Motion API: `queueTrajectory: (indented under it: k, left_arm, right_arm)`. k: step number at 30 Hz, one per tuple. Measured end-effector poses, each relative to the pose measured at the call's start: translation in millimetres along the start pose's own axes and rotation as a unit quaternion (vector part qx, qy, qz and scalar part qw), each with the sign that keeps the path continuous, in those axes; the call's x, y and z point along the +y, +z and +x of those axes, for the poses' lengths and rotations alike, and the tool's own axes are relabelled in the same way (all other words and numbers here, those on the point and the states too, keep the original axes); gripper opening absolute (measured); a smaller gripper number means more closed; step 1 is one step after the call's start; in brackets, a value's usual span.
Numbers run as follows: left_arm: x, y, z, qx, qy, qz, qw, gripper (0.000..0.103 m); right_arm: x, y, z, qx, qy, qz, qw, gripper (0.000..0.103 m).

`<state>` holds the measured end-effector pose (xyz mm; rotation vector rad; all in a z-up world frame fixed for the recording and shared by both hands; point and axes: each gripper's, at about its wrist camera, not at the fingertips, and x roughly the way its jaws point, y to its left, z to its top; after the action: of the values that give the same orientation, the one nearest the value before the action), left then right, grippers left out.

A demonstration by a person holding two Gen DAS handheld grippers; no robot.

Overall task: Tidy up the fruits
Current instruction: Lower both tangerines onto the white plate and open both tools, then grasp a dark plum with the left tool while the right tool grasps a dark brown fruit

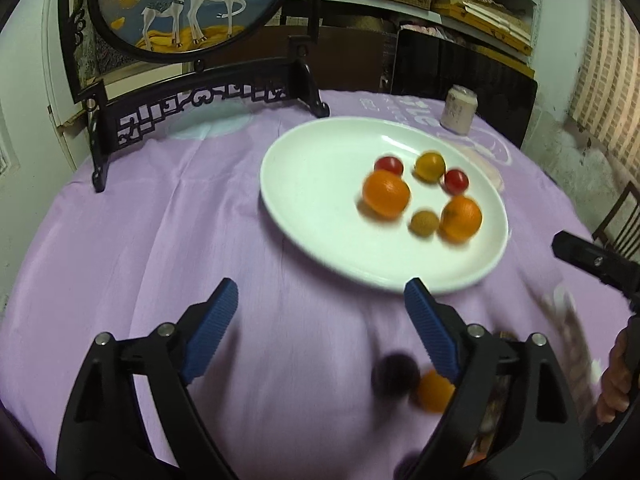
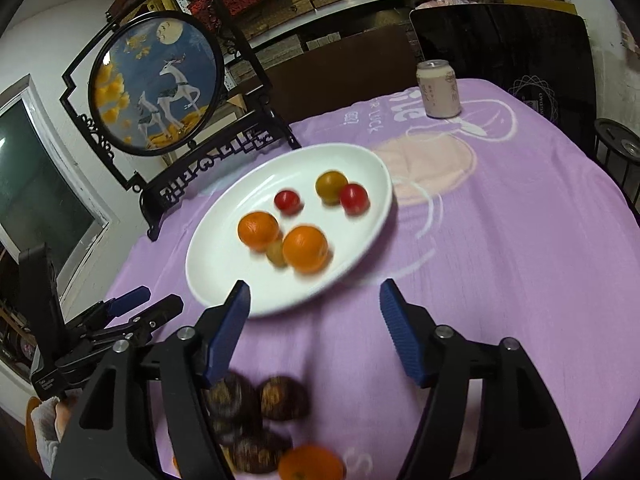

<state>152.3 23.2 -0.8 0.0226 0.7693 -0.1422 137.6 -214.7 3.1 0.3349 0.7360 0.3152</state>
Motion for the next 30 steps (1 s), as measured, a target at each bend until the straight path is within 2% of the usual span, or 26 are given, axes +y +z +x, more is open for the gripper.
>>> queueTrajectory:
  k: [4, 10, 18, 21, 24, 25, 26, 28, 29, 30]
  left_arm:
    - [-2.3, -15.9, -9.2, 0.001, 0.015, 0.016, 0.9998, 0.094]
    - [0.9, -22.9, -2.2, 0.021, 0.0, 0.008, 0.9998, 0.095]
    - [-6.8, -26.6, 5.9, 0.038, -0.025, 0.018, 0.9988, 0.095]
    - [-6.8, -28.8, 11.5, 0.047, -0.016, 0.02, 0.9986, 0.1]
    - [5.1, -27.5, 7.1, 0.043, -0.001, 0.013, 0.999, 0.101]
    - [10.9, -26.5, 3.1, 0.037, 0.022, 0.011, 0.999, 0.101]
    - [20.4, -26.0, -1.7, 0.028, 0.063, 0.008, 0.9976, 0.101]
    - [41.6, -27.2, -7.7, 0.022, 0.102, -0.018, 0.9943, 0.101]
    - [50.0, -28.1, -10.7, 0.022, 0.096, -0.037, 0.9945, 0.101]
    - [62.3, -30.4, -15.2, 0.021, 0.071, -0.067, 0.995, 0.101]
  right_arm:
    - [-4.2, -13.0, -13.3, -0.002, 0.001, 0.008, 1.0, 0.075]
    - [-13.8, -17.1, -23.6, -0.008, 0.012, 0.034, 0.999, 0.075]
    - [-19.4, -16.4, -17.2, 0.009, 0.017, 0.049, 0.999, 0.075]
    - [-18.3, -17.2, -16.3, 0.01, 0.014, 0.045, 0.999, 0.075]
    - [-18.9, -17.1, -15.2, 0.012, 0.014, 0.045, 0.999, 0.075]
    - [-19.4, -17.1, -15.4, 0.011, 0.014, 0.047, 0.999, 0.075]
    - [-20.1, -16.8, -15.8, 0.011, 0.016, 0.049, 0.999, 0.075]
    - [-21.8, -16.0, -17.3, 0.009, 0.02, 0.054, 0.998, 0.075]
    - [-21.8, -15.8, -18.2, 0.008, 0.021, 0.055, 0.998, 0.075]
    - [-22.1, -16.4, -19.2, 0.007, 0.023, 0.055, 0.998, 0.075]
